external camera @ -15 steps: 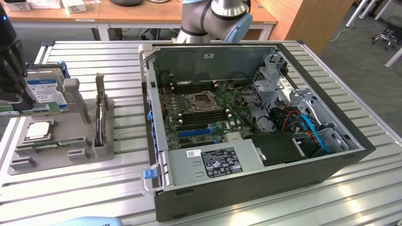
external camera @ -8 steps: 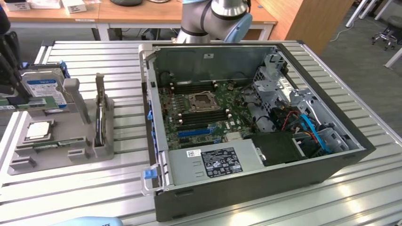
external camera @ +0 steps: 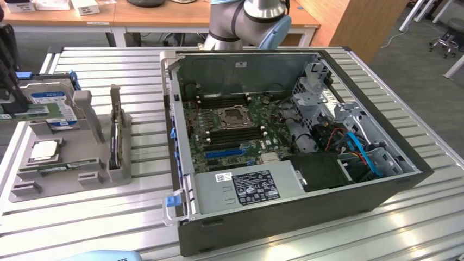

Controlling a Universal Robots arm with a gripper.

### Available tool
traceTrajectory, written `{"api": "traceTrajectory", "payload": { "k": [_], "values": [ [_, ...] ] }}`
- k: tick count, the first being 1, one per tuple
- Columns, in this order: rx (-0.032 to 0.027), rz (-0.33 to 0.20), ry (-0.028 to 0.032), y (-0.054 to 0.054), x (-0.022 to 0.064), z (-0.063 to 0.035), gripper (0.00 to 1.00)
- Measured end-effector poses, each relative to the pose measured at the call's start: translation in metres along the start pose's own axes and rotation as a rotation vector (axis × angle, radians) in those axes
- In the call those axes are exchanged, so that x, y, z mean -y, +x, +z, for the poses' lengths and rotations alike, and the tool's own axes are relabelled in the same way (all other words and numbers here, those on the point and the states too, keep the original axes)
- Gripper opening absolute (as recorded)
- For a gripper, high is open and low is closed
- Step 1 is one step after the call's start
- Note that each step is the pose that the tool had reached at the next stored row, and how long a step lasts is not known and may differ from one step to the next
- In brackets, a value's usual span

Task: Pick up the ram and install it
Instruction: 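Pick up the ram and move it above insertion slot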

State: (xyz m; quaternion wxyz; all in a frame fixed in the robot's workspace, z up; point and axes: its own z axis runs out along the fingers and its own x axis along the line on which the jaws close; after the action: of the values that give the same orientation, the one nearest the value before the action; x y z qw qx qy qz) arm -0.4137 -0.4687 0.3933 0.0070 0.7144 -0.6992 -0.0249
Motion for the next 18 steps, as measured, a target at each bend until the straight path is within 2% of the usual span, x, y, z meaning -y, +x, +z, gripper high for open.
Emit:
{"api": "traceTrajectory", "payload": {
  "k": [10, 18],
  "values": [
    [0.0000, 0.000, 0.0000, 0.000, -0.0006, -0.0165, 0.12],
    [0.0001, 0.000, 0.0000, -0.001, -0.0008, -0.0209, 0.12]
  ]
}}
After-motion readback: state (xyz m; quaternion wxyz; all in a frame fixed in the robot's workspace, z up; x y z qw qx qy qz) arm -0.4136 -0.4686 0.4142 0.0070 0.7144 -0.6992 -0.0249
